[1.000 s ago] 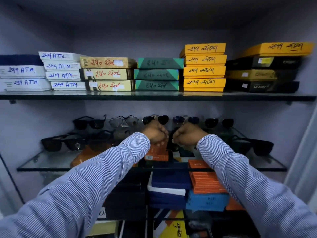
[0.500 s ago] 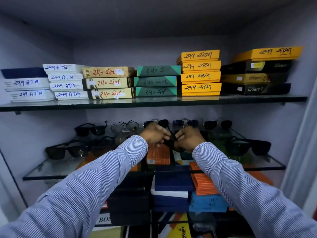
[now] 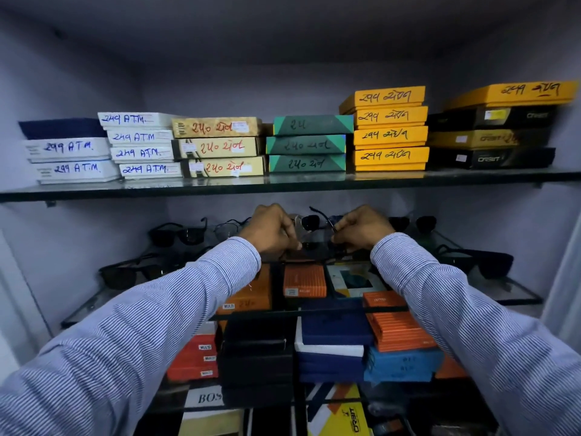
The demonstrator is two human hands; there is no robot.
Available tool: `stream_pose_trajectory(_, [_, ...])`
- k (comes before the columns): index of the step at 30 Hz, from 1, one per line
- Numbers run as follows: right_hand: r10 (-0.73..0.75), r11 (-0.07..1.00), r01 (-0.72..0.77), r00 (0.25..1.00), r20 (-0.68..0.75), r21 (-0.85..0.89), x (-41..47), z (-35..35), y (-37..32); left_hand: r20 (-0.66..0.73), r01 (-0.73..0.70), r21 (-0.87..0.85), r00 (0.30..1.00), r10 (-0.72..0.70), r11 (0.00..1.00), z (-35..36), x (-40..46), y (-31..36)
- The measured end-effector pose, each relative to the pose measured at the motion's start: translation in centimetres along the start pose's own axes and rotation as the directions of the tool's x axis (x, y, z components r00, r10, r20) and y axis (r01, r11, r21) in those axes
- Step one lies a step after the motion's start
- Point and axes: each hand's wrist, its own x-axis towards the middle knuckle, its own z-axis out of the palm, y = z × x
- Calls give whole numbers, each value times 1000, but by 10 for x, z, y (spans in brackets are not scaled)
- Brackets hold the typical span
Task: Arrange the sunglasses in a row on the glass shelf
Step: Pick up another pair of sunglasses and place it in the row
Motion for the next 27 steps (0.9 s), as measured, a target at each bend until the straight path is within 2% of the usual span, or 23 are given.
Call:
stream_pose_trajectory(3, [26, 995, -29, 999, -35, -95, 1, 3, -2, -7, 137, -91, 990, -139, 986, -5, 0, -6])
stream_pose_trajectory(6, [39, 986, -34, 999, 31, -161, 1, 5, -5, 50, 277, -167, 961, -272, 946, -12, -1, -13])
stream_pose_trajectory(8, [56, 982, -43, 996, 70, -182, 1, 6, -7, 51, 315, -165, 949, -311, 934, -12, 0, -19])
stream_pose_trajectory(20, [107, 981, -81, 984, 144, -178, -5, 18, -6, 57, 272, 39, 960, -274, 961, -1, 3, -29])
stream_pose_trajectory(27, [110, 981, -83, 982, 154, -173, -7, 17, -3, 56, 241, 70, 968, -245, 968, 4, 7, -28])
